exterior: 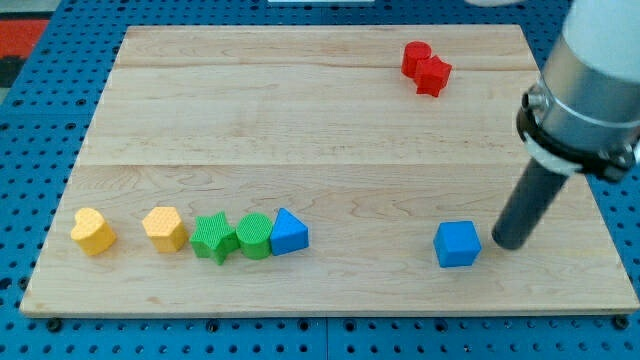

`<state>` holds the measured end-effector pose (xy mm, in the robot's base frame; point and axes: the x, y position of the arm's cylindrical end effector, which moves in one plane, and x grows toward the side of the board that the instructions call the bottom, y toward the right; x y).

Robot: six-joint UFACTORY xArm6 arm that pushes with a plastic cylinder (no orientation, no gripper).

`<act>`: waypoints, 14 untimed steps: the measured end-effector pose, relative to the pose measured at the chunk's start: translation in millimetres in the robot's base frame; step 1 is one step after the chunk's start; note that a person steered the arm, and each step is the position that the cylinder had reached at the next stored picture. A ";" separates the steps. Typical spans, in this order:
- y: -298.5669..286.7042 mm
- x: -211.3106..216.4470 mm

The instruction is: Move the red star into the triangle

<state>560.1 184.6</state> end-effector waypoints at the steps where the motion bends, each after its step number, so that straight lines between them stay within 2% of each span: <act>1: -65.9 1.9; 2: -78.6 -3.3; 3: -9.0 -69.7; 4: 84.3 -160.5; 5: 112.5 -175.5; 6: 105.2 -191.8; 7: 108.5 -259.3; 8: 67.2 -293.6; 9: -1.0 -296.3; 10: -39.3 -296.1; 11: -62.7 -233.4; 12: -63.0 -218.0; 13: -7.7 -220.9; 14: -115.6 -183.8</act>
<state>376.3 68.9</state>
